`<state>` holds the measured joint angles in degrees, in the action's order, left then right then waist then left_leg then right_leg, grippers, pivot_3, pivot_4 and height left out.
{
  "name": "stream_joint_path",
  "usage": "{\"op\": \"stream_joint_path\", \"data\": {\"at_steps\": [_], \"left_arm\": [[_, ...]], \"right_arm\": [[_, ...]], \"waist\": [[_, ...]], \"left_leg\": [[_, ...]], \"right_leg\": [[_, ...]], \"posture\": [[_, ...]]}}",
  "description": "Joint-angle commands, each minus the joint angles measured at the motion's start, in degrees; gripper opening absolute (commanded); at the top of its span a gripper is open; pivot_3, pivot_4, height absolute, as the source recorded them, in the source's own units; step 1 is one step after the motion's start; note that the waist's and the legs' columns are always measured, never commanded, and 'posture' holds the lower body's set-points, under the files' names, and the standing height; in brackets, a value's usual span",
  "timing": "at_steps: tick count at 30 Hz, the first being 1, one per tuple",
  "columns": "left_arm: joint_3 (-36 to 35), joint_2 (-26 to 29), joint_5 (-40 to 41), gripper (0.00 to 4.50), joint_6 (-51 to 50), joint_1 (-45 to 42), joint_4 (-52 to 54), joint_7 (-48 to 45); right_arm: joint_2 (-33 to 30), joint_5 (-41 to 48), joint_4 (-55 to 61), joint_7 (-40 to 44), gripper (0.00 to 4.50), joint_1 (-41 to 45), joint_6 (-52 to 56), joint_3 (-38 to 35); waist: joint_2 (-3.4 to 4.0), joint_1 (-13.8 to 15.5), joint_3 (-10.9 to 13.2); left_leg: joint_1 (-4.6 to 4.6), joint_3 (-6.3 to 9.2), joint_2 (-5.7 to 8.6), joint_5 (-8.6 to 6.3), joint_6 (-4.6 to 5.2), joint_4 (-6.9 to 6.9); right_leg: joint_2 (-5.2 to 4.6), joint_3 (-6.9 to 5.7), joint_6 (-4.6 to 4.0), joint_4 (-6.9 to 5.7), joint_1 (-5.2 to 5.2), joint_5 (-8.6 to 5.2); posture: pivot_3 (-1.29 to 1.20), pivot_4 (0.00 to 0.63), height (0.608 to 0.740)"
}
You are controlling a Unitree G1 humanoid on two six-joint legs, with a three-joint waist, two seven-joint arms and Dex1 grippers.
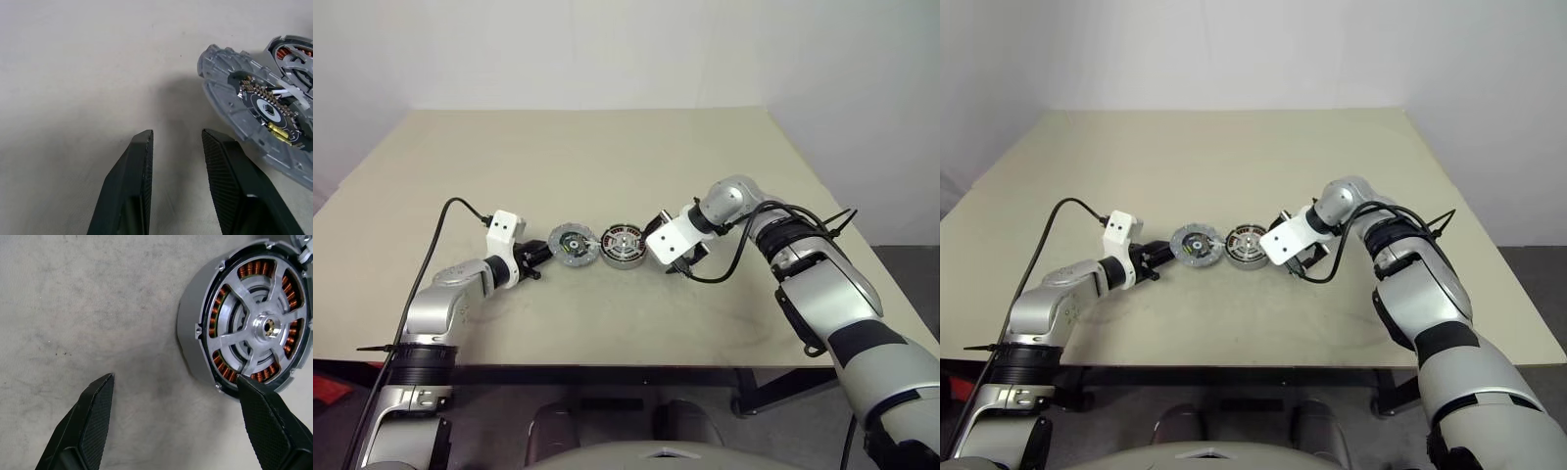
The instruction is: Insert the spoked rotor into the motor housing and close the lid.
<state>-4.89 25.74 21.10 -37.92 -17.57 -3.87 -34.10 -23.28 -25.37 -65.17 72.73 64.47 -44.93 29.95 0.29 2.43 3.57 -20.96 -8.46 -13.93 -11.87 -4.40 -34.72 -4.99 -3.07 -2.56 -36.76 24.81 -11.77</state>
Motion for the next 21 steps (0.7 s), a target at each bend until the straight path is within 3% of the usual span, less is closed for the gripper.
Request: {"op": "stream_joint_path", "data": {"at_steps": [1, 10, 14, 21], "left_arm": [[-0.69, 0.46, -0.01, 1.69, 0.89, -0.61, 1.34, 0.01], [-0.94, 0.60, -0.06, 1.69, 0.98, -0.65, 1.28, 0.11], [-1.07, 0.81, -0.04, 1.69, 0.93, -0.75, 1.21, 0.06], [-0.94, 0.88, -0.07, 1.69, 0.97, -1.02, 0.98, -0.03]], "right_arm": [[0.39, 0.42, 1.86, -0.36, 4.47, 0.90, -0.66, -0.08], [1.20, 0.46, 2.79, 0.50, 4.47, -0.01, -0.83, 0.33], [1.23, 0.33, 2.97, -0.14, 3.59, -0.37, -0.90, 0.36], [1.50, 0.05, 3.18, -2.17, 3.59, -0.40, -0.42, 0.30]], "waist": [[0.00, 0.03, 0.00], [0.00, 0.07, 0.00], [0.00, 0.07, 0.00], [0.00, 0.04, 0.00]], "left_leg": [[0.00, 0.00, 0.00, 0.00, 0.00, -0.01], [-0.02, 0.00, 0.00, 0.00, 0.01, -0.02], [-0.02, 0.00, 0.00, 0.00, 0.01, -0.03], [-0.01, 0.01, 0.00, 0.00, 0.00, -0.04]], "right_leg": [[0.00, 0.00, 0.00, 0.00, 0.00, 0.00], [0.00, 0.00, 0.00, 0.00, 0.00, 0.00], [0.00, 0.00, 0.00, 0.00, 0.00, 0.00], [0.00, 0.00, 0.00, -0.01, -0.01, 0.00]], "posture": [[0.00, 0.000, 0.740], [0.00, 0.000, 0.740], [0.00, 0.000, 0.740], [0.00, 0.000, 0.740]]}}
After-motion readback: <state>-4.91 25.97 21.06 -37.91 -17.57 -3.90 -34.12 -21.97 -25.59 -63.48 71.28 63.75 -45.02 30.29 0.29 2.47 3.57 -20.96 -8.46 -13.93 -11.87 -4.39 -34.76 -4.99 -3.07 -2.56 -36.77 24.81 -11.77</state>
